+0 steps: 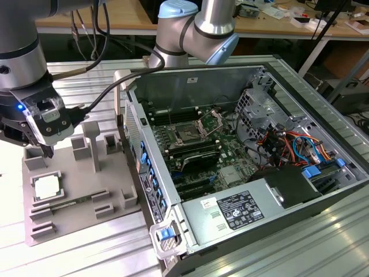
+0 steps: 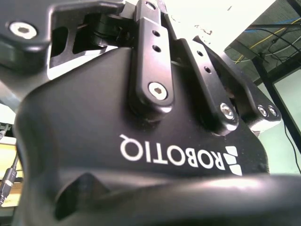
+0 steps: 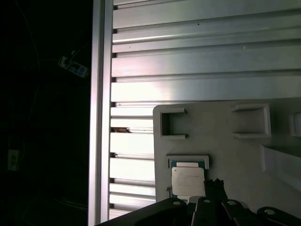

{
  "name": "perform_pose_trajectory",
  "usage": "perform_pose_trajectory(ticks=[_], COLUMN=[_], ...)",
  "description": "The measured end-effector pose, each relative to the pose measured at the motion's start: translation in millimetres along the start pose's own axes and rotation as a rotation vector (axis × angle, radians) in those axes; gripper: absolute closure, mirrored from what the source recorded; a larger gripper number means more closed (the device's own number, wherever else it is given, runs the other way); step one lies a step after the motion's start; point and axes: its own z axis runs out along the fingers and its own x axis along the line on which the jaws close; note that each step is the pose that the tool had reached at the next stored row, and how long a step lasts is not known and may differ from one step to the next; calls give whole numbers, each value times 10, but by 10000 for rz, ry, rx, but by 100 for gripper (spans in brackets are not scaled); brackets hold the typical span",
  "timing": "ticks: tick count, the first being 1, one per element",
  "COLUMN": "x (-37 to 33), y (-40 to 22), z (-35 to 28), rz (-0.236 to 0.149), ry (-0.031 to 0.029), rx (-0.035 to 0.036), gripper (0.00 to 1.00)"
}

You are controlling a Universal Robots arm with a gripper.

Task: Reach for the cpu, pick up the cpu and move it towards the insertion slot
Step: 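Reach for the cpu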

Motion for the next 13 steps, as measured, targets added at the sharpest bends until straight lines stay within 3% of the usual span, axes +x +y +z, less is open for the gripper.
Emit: perform_pose_trajectory(ticks=[13], x=[1], y=[-1], z=[36], rz=[0], ry=[0], rx=[0], gripper=[89])
